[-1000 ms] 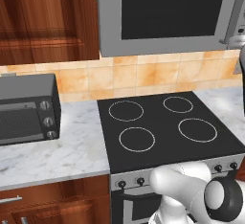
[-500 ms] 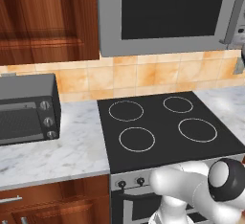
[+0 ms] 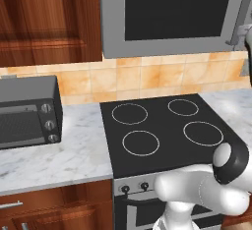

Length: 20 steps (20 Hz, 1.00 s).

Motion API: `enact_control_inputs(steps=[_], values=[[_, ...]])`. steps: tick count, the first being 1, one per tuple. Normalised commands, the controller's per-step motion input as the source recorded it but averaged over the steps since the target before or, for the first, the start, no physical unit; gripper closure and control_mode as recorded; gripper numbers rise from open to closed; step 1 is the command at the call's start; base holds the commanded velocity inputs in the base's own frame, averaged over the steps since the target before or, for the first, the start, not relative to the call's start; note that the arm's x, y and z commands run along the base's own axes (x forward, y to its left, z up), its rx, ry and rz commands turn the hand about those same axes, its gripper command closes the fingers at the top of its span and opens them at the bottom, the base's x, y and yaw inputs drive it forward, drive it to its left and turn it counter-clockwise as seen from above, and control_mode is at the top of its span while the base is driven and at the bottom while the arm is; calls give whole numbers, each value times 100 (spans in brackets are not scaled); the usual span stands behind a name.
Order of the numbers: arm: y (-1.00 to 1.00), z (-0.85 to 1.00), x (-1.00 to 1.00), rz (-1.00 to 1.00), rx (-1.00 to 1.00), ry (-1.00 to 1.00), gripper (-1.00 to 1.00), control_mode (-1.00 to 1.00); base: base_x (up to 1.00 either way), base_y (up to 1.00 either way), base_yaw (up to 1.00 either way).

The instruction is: Open the microwave door.

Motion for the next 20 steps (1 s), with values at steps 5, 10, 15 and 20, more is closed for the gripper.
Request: enact_control_inputs(steps=[5, 10, 15, 20], values=[[0, 0, 50, 7, 3, -3, -100, -100, 0, 0, 0], [0, -1, 54, 11, 2, -2, -100, -100, 0, 0, 0], [-4, 0, 57, 11, 4, 0, -100, -100, 0, 0, 0], [-28, 0, 47, 15, 7, 0, -100, -100, 0, 0, 0]])
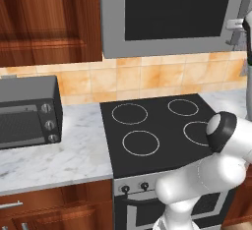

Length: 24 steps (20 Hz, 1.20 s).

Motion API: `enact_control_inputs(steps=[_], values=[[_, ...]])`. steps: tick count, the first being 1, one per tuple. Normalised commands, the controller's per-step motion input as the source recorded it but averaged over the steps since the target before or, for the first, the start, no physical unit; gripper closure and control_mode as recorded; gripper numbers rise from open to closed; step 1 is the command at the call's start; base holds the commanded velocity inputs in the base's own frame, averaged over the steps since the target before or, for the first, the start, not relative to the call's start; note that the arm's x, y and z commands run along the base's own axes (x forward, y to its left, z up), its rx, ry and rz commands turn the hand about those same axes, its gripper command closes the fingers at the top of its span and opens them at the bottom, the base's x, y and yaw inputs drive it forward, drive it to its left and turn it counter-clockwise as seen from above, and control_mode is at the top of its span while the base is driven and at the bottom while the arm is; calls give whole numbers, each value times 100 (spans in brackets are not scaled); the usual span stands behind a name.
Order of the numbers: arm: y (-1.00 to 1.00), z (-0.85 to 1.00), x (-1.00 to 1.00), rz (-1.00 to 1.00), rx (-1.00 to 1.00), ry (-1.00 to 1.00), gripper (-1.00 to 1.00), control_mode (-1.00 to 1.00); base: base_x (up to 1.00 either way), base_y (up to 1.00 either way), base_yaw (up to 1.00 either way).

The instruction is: Open the microwave door.

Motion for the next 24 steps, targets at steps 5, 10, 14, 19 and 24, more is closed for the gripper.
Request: enact_control_inputs(steps=[5, 10, 14, 19, 24], values=[[-17, -4, 44, 19, 4, -2, -100, -100, 0, 0, 0], [9, -64, 21, 11, 0, -38, -100, -100, 0, 0, 0], [37, -64, 24, -1, -2, -37, -100, -100, 0, 0, 0], [16, -12, 4, -6, 0, -8, 100, -100, 0, 0, 0], [-39, 12, -90, 1, 0, -1, 100, -100, 0, 0, 0]])
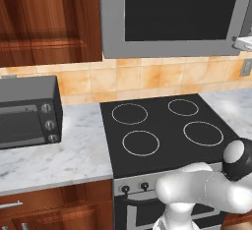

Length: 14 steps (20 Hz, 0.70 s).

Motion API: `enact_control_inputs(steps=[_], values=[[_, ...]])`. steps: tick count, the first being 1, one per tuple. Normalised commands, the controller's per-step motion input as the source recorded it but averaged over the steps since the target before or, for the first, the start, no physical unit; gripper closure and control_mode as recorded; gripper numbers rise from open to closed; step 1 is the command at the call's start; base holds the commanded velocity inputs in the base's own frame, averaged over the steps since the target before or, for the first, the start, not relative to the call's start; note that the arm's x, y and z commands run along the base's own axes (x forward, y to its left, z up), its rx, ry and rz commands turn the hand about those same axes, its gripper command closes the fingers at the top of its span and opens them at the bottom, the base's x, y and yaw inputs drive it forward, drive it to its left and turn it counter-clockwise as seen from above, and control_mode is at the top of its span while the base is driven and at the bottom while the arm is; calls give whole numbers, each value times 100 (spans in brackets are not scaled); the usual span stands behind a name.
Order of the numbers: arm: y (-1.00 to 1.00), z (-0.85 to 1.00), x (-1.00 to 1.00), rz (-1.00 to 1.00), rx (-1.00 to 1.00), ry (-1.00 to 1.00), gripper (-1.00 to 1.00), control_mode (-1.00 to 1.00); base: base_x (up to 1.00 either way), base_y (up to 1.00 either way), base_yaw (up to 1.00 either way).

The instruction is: Open the microwave door.

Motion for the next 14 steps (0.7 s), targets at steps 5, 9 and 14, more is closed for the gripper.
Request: enact_control_inputs(steps=[5, 9, 14], values=[[-47, 25, -100, 7, 0, -3, 100, -100, 0, 0, 0], [-45, 31, -100, 11, 0, -7, 100, -100, 0, 0, 0], [-46, 30, -100, 16, 0, -8, 100, -100, 0, 0, 0]])
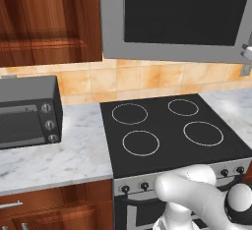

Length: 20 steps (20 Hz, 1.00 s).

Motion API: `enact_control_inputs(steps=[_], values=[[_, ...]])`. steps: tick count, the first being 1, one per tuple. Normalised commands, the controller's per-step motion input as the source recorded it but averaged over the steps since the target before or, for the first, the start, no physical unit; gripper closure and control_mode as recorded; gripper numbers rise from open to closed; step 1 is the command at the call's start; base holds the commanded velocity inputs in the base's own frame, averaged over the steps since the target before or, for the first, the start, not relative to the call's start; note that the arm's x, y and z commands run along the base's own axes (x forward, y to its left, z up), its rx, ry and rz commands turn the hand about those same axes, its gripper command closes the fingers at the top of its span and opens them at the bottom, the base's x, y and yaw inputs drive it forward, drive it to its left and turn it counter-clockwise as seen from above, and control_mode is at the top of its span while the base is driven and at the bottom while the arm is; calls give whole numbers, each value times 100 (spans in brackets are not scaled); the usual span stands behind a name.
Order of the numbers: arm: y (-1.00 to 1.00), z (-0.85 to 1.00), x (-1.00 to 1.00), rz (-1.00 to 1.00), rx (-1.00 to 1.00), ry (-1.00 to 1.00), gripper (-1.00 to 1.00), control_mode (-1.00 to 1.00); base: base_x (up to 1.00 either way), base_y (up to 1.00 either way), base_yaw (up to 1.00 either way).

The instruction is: Open the microwave door.

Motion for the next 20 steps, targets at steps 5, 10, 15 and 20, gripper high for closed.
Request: enact_control_inputs(steps=[5, 10, 15, 20], values=[[-45, 32, -100, 20, 0, -3, 100, -100, 0, 0, 0], [-29, 37, -100, 18, 0, -3, -100, -100, 0, 0, 0], [-42, 51, -100, 10, 0, -16, -100, -100, 0, 0, 0], [-35, 24, -48, 2, -4, -12, -100, -100, 0, 0, 0]])
